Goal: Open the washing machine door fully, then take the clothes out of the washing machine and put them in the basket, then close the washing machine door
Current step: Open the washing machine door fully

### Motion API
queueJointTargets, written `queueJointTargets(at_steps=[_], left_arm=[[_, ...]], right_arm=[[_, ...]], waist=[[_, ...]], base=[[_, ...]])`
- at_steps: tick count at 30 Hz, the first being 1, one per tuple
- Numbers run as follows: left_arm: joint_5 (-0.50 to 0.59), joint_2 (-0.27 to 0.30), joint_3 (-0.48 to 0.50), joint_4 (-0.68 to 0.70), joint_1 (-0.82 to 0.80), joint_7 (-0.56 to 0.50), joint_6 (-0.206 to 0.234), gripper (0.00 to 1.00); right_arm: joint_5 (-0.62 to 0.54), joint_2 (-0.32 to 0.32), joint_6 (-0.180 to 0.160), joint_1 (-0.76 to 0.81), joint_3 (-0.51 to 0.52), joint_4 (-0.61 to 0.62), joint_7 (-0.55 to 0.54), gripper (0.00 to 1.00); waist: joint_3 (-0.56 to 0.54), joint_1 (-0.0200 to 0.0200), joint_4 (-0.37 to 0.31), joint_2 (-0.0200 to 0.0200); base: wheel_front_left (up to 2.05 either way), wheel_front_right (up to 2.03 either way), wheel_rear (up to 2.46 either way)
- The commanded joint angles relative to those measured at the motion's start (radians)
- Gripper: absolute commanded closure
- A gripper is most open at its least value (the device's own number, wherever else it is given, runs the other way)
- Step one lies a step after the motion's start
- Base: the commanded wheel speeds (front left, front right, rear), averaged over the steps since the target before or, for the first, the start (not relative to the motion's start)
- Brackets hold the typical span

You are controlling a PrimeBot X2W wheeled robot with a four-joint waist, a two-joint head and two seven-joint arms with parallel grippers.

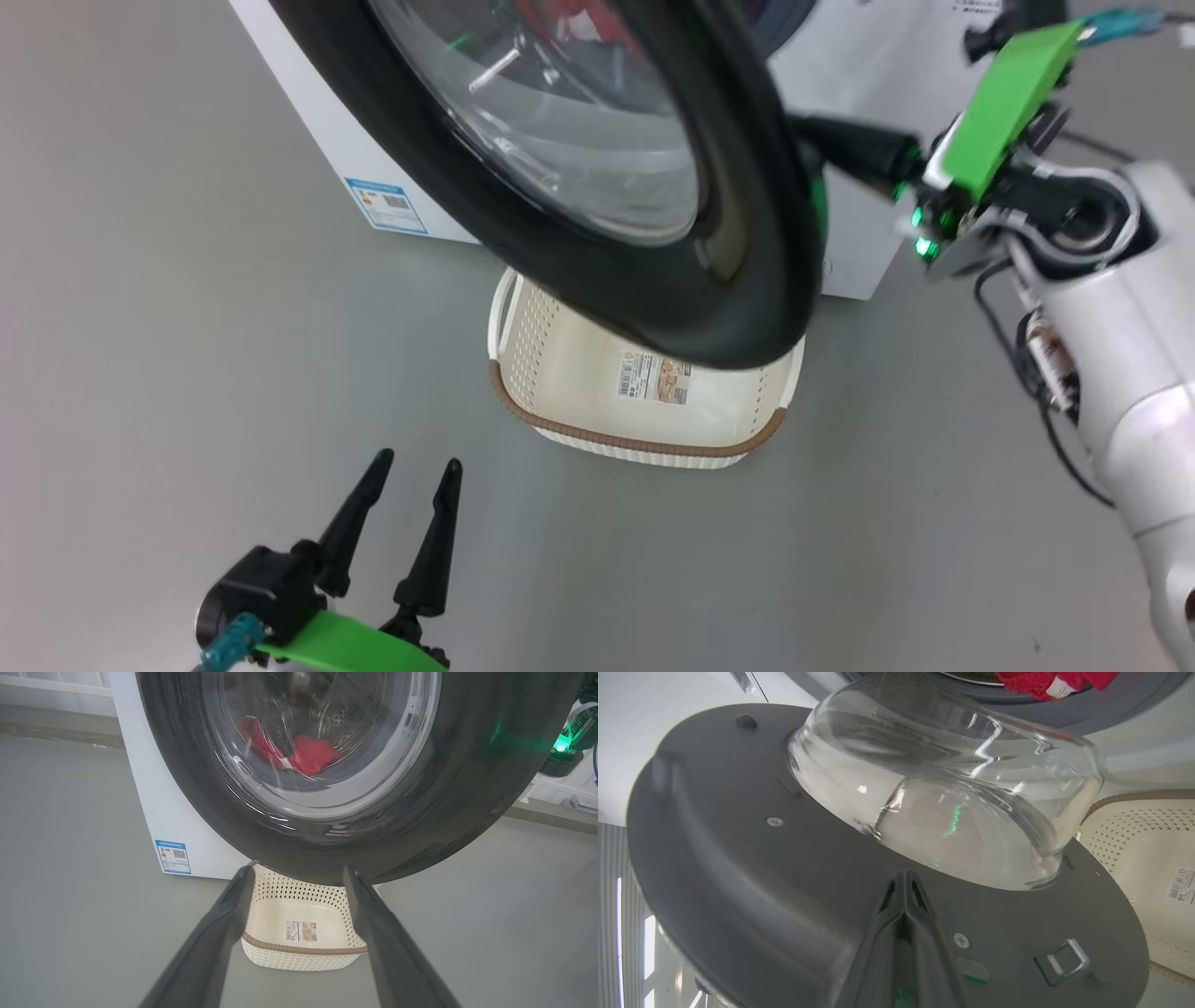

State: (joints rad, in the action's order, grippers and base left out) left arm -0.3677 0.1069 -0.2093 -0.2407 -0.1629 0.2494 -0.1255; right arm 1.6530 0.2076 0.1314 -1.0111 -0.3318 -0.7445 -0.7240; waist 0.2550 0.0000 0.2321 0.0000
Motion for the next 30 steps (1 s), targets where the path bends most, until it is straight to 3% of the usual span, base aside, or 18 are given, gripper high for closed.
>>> queueJointTargets(at_steps=[1, 28, 29, 30], left_arm=[[0.013, 0.012, 0.032, 0.017, 0.003, 0.012, -0.005, 0.00], [0.043, -0.008, 0.051, 0.024, 0.063, 0.012, -0.005, 0.00], [0.043, -0.008, 0.052, 0.024, 0.063, 0.012, -0.005, 0.00], [0.042, -0.009, 0.053, 0.025, 0.063, 0.012, -0.005, 0.00]], right_arm=[[-0.012, -0.020, -0.001, 0.028, -0.010, 0.025, -0.010, 1.00], [0.001, -0.067, -0.001, 0.226, -0.031, 0.216, -0.079, 1.00], [-0.003, -0.067, -0.001, 0.229, -0.029, 0.217, -0.071, 0.98], [-0.008, -0.066, -0.001, 0.231, -0.027, 0.218, -0.063, 0.76]], waist=[[-0.006, 0.0000, 0.003, 0.0000], [-0.091, 0.0000, 0.034, 0.0000], [-0.091, 0.0000, 0.034, 0.0000], [-0.090, 0.0000, 0.033, 0.0000]], base=[[0.00, 0.00, 0.00], [0.00, 0.00, 0.00], [0.00, 0.00, 0.00], [0.00, 0.00, 0.00]])
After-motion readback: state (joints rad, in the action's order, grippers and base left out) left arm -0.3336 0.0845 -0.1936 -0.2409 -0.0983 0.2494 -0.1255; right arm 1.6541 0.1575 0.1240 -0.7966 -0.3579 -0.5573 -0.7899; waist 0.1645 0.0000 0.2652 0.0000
